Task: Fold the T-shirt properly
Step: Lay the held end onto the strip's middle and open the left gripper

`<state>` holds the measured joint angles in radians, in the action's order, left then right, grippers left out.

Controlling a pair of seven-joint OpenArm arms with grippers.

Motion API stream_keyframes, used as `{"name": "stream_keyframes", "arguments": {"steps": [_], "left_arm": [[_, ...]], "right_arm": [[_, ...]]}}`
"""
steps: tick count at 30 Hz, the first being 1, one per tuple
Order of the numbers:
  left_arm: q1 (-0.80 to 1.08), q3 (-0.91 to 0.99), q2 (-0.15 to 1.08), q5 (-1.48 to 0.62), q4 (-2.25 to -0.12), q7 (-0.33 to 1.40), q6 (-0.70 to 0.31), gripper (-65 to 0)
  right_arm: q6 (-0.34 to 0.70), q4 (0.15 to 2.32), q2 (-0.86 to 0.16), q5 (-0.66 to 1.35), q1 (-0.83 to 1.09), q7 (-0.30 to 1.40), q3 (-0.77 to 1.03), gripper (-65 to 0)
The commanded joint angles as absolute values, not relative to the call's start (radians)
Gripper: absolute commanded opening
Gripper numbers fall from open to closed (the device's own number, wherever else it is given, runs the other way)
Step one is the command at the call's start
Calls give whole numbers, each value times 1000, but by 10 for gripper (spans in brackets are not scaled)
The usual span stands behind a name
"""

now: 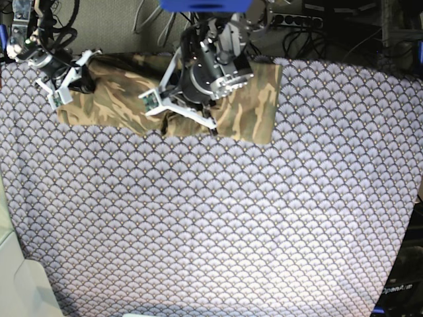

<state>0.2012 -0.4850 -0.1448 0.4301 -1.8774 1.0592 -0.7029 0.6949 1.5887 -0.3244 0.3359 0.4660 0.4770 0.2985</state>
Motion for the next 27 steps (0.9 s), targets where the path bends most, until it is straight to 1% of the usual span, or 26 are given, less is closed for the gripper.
{"name": "stream_keyframes", "arguments": {"steps": [1, 5, 10, 17, 21, 27], "left_arm": [[191, -486, -157, 429, -1896, 1047, -698, -650], [191, -483, -157, 432, -1897, 1047, -698, -650], [191, -433, -157, 432, -1900, 1038, -698, -650], [191, -430, -157, 427, -1900, 1033, -698, -650], [189, -444, -157, 424, -1896, 986, -698, -650], [189, -503, -157, 424, -1890, 975, -698, -650]], "right_arm": [[698, 1590, -331, 311, 470, 507, 297, -650], [698, 1590, -331, 311, 470, 507, 297, -650], [698, 1592, -331, 311, 470, 509, 295, -650], [698, 1590, -331, 311, 470, 507, 295, -650], [698, 1590, -331, 311, 470, 507, 295, -650], [698, 1590, -331, 311, 470, 507, 297, -650]]}}
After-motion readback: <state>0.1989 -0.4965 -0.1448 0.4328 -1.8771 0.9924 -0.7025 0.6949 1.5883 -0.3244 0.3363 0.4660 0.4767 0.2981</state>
